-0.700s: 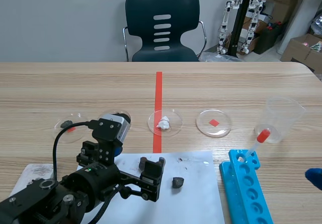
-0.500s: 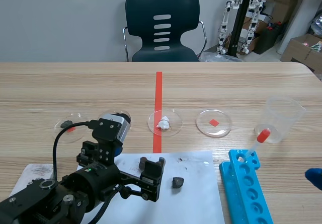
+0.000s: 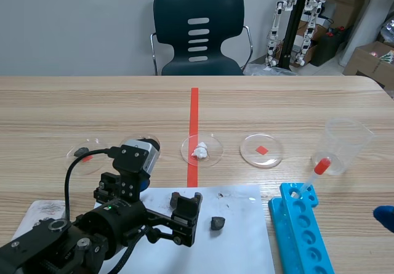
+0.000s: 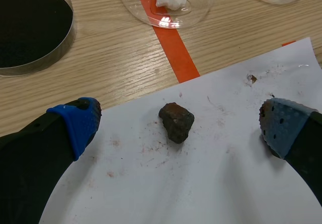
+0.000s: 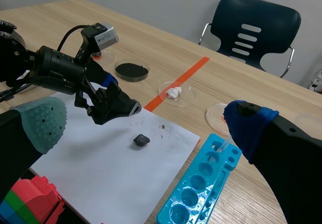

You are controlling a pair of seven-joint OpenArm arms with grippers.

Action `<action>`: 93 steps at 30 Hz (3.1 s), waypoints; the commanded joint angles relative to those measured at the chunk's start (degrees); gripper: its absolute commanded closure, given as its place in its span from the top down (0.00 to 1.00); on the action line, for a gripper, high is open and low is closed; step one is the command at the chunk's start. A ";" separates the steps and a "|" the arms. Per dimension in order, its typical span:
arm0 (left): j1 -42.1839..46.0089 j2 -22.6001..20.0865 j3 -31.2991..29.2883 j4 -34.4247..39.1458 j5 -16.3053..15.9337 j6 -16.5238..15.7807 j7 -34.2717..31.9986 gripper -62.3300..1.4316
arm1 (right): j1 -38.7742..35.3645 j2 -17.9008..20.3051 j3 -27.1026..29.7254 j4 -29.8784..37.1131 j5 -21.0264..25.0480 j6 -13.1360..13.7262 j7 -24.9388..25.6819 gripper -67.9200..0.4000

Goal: Return to the home posture

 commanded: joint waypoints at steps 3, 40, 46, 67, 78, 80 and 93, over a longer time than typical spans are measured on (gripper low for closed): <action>-0.61 0.28 -0.04 1.18 0.09 -0.11 -0.76 1.00 | 0.24 0.26 0.17 1.14 0.17 0.00 1.01 1.00; 25.57 -15.80 -9.88 19.15 0.48 -2.56 -18.80 1.00 | 0.24 0.26 0.17 1.14 0.17 0.00 1.03 1.00; 37.13 -17.03 -19.43 30.58 3.54 -0.68 -17.35 1.00 | 0.24 0.26 0.17 1.14 0.17 0.00 1.03 1.00; 62.49 -10.88 -39.47 47.23 7.96 8.13 -20.50 1.00 | 0.24 0.26 0.17 1.14 0.17 0.00 1.01 1.00; 63.95 -4.13 -39.47 47.23 7.96 5.07 -21.16 1.00 | 0.24 0.26 0.17 1.14 0.17 0.00 1.01 1.00; 63.98 -3.56 -39.47 47.23 7.96 3.82 -21.16 1.00 | 0.24 0.26 0.17 1.14 0.17 0.00 1.01 1.00; 63.84 -3.52 -39.47 47.23 7.54 -5.31 -21.16 1.00 | 0.24 0.26 0.17 1.14 0.17 0.00 1.01 1.00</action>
